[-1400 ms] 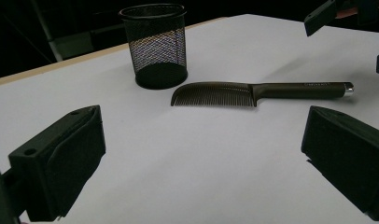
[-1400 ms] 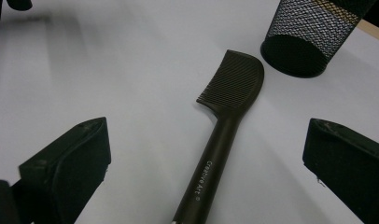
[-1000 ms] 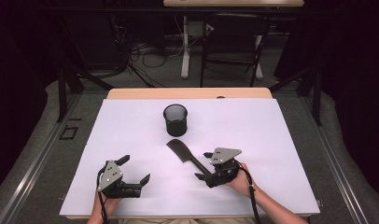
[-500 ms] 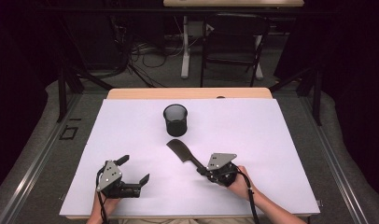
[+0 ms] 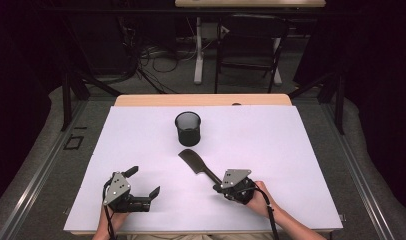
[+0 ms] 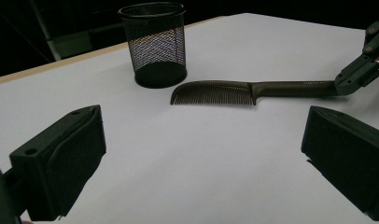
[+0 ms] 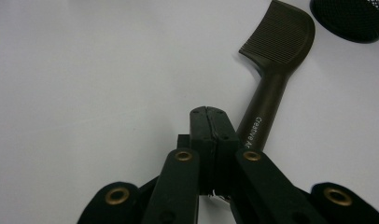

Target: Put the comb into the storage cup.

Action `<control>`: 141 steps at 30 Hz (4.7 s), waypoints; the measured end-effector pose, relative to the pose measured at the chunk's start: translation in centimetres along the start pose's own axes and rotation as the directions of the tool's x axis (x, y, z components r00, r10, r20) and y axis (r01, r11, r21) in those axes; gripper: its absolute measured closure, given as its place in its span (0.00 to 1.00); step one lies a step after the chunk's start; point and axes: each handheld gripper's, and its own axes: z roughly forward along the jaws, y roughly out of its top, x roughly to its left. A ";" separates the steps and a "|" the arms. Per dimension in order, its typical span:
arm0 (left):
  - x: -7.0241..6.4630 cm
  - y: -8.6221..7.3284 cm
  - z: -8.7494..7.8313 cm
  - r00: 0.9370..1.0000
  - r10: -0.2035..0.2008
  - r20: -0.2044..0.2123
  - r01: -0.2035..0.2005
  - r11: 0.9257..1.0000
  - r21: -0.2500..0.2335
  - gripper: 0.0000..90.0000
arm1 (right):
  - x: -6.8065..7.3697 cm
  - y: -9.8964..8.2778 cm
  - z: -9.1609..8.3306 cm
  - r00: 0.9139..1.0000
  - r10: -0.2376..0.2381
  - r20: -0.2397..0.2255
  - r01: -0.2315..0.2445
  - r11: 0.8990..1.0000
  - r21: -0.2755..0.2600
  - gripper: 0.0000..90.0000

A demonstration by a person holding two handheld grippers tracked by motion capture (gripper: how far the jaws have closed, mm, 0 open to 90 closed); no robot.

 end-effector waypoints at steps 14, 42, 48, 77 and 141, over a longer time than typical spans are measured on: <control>0.2 -0.1 0.0 1.000 0.001 -0.002 -0.001 1.000 0.007 0.00 | -0.4 -0.6 -0.2 1.000 0.011 0.004 -0.011 0.999 0.032 1.00; 0.2 -0.1 0.0 1.000 0.007 -0.007 -0.007 1.000 0.012 0.00 | -1.6 -1.4 -0.5 0.998 0.037 0.051 -0.040 0.997 0.059 1.00; 0.2 -0.1 -0.1 1.000 0.006 -0.009 -0.006 1.000 0.009 0.00 | -1.8 -1.4 -0.5 0.998 0.035 0.057 -0.039 0.997 0.060 1.00; 0.2 0.0 0.0 1.000 0.007 -0.008 -0.007 1.000 0.008 0.00 | -2.7 -1.7 -0.5 0.994 0.066 0.089 -0.072 0.995 0.066 1.00; 0.1 0.0 0.4 1.000 0.004 -0.005 -0.004 1.000 0.012 0.00 | -4.2 2.5 -1.9 0.996 0.065 0.057 -0.070 0.993 0.090 0.01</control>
